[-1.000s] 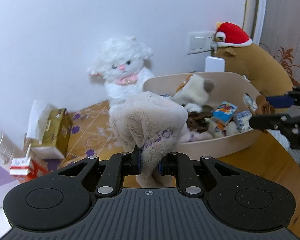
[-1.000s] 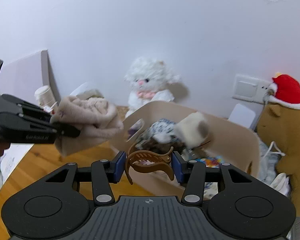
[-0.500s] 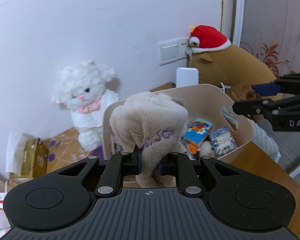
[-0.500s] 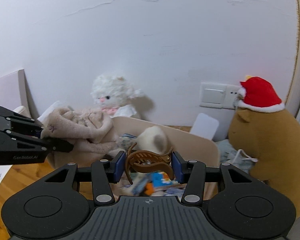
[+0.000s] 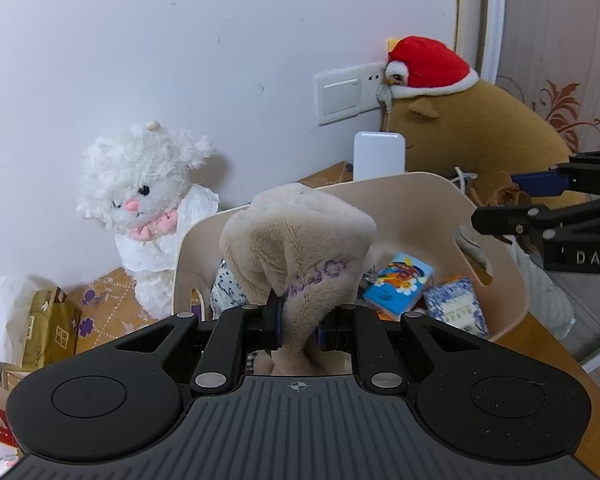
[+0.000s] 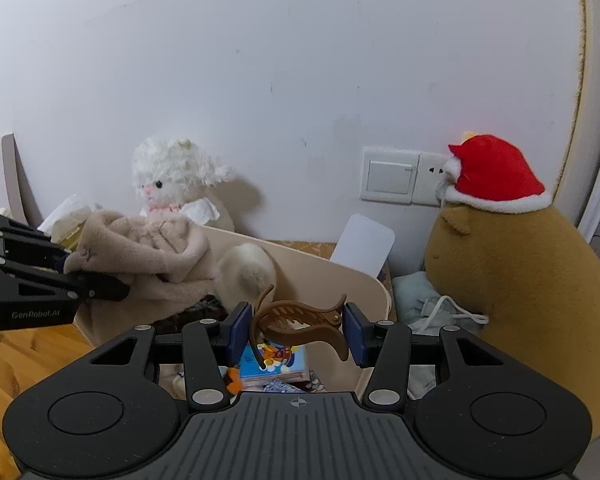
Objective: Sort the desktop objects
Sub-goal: 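Carry pink cloth with left tool while right tool carries claw clip to basket, then open left tool releasing cloth into basket while right tool drops claw clip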
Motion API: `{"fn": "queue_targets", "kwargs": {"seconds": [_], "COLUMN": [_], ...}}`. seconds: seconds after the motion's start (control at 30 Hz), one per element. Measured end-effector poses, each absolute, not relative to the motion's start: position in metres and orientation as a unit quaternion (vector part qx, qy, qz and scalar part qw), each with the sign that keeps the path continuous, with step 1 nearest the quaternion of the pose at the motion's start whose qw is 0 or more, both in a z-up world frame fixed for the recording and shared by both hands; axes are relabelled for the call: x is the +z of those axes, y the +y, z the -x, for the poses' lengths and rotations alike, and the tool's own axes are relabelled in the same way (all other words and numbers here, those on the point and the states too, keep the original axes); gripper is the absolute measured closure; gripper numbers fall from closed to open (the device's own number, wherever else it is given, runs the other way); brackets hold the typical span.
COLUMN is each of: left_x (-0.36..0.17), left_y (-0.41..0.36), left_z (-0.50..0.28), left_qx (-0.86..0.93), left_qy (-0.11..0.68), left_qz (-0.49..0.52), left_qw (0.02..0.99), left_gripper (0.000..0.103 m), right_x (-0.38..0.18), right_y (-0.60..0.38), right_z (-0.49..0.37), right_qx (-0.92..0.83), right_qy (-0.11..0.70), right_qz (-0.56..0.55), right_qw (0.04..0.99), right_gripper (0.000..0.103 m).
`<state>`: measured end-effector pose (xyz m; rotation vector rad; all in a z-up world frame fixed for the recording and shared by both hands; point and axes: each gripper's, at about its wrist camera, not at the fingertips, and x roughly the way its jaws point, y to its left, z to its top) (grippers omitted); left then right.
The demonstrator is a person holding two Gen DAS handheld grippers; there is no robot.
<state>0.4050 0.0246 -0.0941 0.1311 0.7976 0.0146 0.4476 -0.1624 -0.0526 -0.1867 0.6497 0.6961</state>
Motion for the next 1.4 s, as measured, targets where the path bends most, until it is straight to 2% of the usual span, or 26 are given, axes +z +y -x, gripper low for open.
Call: {"fn": "queue_targets", "kwargs": {"seconds": [0.53, 0.57, 0.67, 0.73, 0.77, 0.83, 0.97, 1.07, 1.4], "left_x": [-0.12, -0.119, -0.117, -0.116, -0.116, -0.116, -0.118, -0.117, -0.101], "left_y": [0.03, 0.03, 0.03, 0.029, 0.029, 0.029, 0.03, 0.032, 0.035], "left_z": [-0.436, -0.437, -0.438, -0.438, -0.438, -0.438, -0.437, -0.433, -0.409], "left_qx": [0.042, 0.043, 0.049, 0.05, 0.053, 0.054, 0.058, 0.063, 0.074], "left_qy": [0.43, 0.432, 0.433, 0.432, 0.43, 0.431, 0.441, 0.444, 0.435], "left_qz": [-0.037, -0.032, -0.022, -0.021, -0.021, -0.018, -0.007, 0.001, 0.012], "left_qw": [0.901, 0.9, 0.9, 0.9, 0.901, 0.9, 0.895, 0.894, 0.897], "left_gripper": [0.087, 0.086, 0.062, 0.04, 0.037, 0.035, 0.03, 0.026, 0.025], "right_x": [-0.099, -0.101, -0.103, -0.103, -0.103, -0.103, -0.1, -0.096, -0.086], "right_y": [-0.128, -0.128, -0.129, -0.13, -0.131, -0.132, -0.136, -0.14, -0.141], "right_z": [-0.477, -0.478, -0.479, -0.48, -0.48, -0.48, -0.478, -0.475, -0.465], "right_qx": [0.367, 0.367, 0.368, 0.369, 0.37, 0.371, 0.367, 0.361, 0.32], "right_qy": [0.362, 0.366, 0.367, 0.367, 0.368, 0.369, 0.37, 0.37, 0.421], "right_qz": [0.117, 0.117, 0.117, 0.115, 0.116, 0.116, 0.11, 0.099, 0.069], "right_qw": [0.849, 0.847, 0.847, 0.846, 0.845, 0.844, 0.846, 0.85, 0.846], "right_gripper": [0.056, 0.053, 0.045, 0.043, 0.04, 0.033, 0.01, 0.0, 0.0]}}
